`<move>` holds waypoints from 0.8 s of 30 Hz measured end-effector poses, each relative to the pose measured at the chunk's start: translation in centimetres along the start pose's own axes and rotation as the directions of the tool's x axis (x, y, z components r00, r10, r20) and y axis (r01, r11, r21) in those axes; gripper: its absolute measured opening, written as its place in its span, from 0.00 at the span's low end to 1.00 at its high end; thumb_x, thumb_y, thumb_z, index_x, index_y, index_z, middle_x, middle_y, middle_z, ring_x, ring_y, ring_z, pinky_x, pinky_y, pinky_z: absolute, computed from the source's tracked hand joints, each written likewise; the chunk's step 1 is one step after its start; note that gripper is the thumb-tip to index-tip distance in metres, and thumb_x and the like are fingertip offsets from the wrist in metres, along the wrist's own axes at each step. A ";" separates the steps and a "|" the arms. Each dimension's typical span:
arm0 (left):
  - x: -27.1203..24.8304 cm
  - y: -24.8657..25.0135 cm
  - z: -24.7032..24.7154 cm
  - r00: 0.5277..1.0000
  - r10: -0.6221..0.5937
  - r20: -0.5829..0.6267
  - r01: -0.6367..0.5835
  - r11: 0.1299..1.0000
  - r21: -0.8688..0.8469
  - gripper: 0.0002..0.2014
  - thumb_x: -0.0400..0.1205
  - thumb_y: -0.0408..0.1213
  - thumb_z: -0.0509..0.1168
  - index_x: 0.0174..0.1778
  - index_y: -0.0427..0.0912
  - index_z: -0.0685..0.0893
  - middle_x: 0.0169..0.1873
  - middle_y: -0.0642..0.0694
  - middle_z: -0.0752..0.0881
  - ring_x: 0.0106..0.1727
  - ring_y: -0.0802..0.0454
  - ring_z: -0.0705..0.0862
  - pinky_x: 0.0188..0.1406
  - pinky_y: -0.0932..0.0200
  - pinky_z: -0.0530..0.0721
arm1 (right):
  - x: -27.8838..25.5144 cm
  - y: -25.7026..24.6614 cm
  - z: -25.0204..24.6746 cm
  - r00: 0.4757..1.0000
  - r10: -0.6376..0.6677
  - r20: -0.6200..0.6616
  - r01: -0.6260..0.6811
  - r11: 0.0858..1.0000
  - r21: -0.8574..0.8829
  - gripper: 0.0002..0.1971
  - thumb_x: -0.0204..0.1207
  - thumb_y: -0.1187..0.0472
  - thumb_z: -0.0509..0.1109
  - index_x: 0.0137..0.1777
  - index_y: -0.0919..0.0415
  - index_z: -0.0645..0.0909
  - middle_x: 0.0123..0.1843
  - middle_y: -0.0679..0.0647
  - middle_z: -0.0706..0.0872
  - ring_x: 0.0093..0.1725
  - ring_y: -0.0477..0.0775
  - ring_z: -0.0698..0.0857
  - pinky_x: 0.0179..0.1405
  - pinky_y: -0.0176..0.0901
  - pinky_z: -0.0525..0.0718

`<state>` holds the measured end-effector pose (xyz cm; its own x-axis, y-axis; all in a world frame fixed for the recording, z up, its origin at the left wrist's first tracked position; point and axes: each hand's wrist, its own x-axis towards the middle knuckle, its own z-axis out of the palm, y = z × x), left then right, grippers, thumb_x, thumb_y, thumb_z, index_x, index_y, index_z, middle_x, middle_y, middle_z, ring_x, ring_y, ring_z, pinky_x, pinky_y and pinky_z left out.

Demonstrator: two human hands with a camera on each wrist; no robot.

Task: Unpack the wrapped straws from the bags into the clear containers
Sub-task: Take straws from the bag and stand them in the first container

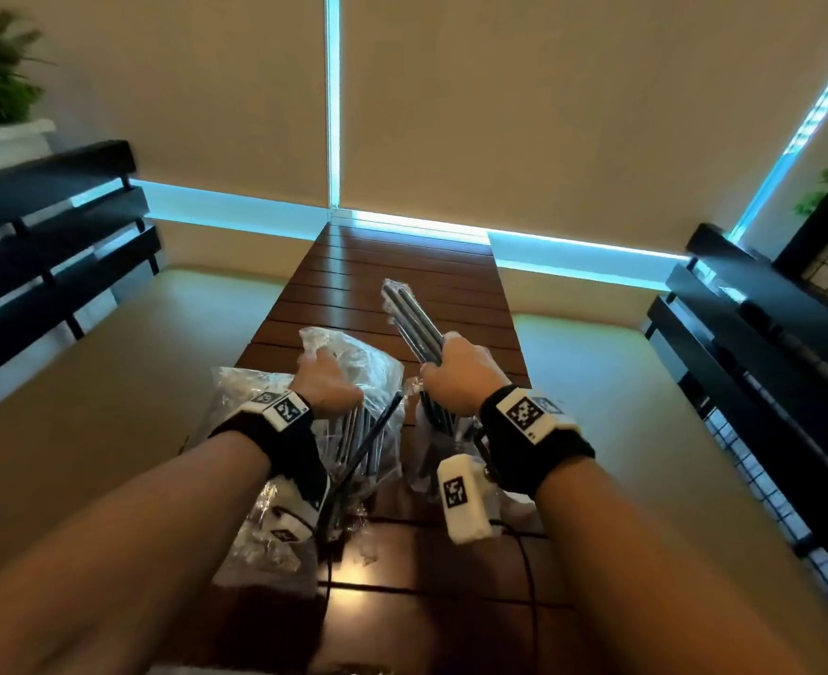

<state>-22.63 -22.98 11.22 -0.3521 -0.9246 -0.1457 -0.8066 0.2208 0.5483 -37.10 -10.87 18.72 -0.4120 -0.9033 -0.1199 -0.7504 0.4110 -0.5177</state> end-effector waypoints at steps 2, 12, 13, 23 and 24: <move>-1.0 0.3 -0.7 0.970 0.191 -0.148 -0.195 0.981 -0.017 0.30 0.67 0.44 0.65 0.67 0.44 0.72 0.64 0.42 0.73 0.60 0.40 0.80 0.61 0.44 0.82 | 0.7 0.3 1.0 0.998 0.013 -0.054 -0.010 0.999 0.050 0.14 0.81 0.58 0.62 0.63 0.64 0.72 0.62 0.68 0.80 0.53 0.66 0.82 0.46 0.47 0.77; -2.9 2.1 2.2 0.871 0.439 0.222 -0.491 0.746 0.449 0.16 0.76 0.54 0.70 0.53 0.49 0.83 0.48 0.48 0.88 0.50 0.45 0.88 0.48 0.49 0.88 | 1.5 0.9 2.7 0.995 -0.003 -0.102 0.021 0.984 0.176 0.17 0.83 0.56 0.62 0.67 0.62 0.70 0.58 0.64 0.82 0.52 0.64 0.83 0.53 0.53 0.83; -3.1 2.1 2.6 0.871 0.448 0.204 -0.490 0.756 0.434 0.10 0.78 0.49 0.68 0.51 0.49 0.85 0.47 0.48 0.89 0.49 0.46 0.88 0.48 0.50 0.88 | 1.4 1.2 2.9 0.995 -0.004 -0.096 0.022 0.982 0.190 0.17 0.83 0.55 0.62 0.67 0.61 0.70 0.58 0.63 0.83 0.52 0.63 0.83 0.53 0.54 0.84; -2.4 4.2 -5.3 0.878 0.341 -0.336 -0.407 0.902 -0.147 0.14 0.90 0.41 0.51 0.43 0.42 0.76 0.38 0.44 0.83 0.38 0.45 0.82 0.40 0.48 0.79 | -0.4 1.2 2.7 0.939 -0.189 -0.289 0.284 0.899 0.334 0.19 0.84 0.55 0.64 0.72 0.56 0.67 0.52 0.54 0.86 0.50 0.59 0.86 0.52 0.58 0.85; -1.8 4.7 -6.4 0.894 0.265 -0.361 -0.384 0.867 -0.316 0.13 0.91 0.42 0.50 0.47 0.42 0.76 0.42 0.43 0.84 0.42 0.45 0.84 0.47 0.45 0.82 | -0.6 0.8 2.6 0.921 -0.244 -0.303 0.339 0.887 0.313 0.21 0.84 0.56 0.64 0.74 0.56 0.66 0.51 0.53 0.86 0.49 0.58 0.86 0.49 0.54 0.84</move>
<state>-22.70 -22.23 19.31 -0.3572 -0.8805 0.3117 -0.4143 0.4484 0.7920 -36.11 -10.34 16.13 -0.3527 -0.8951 0.2729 -0.6435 0.0203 -0.7651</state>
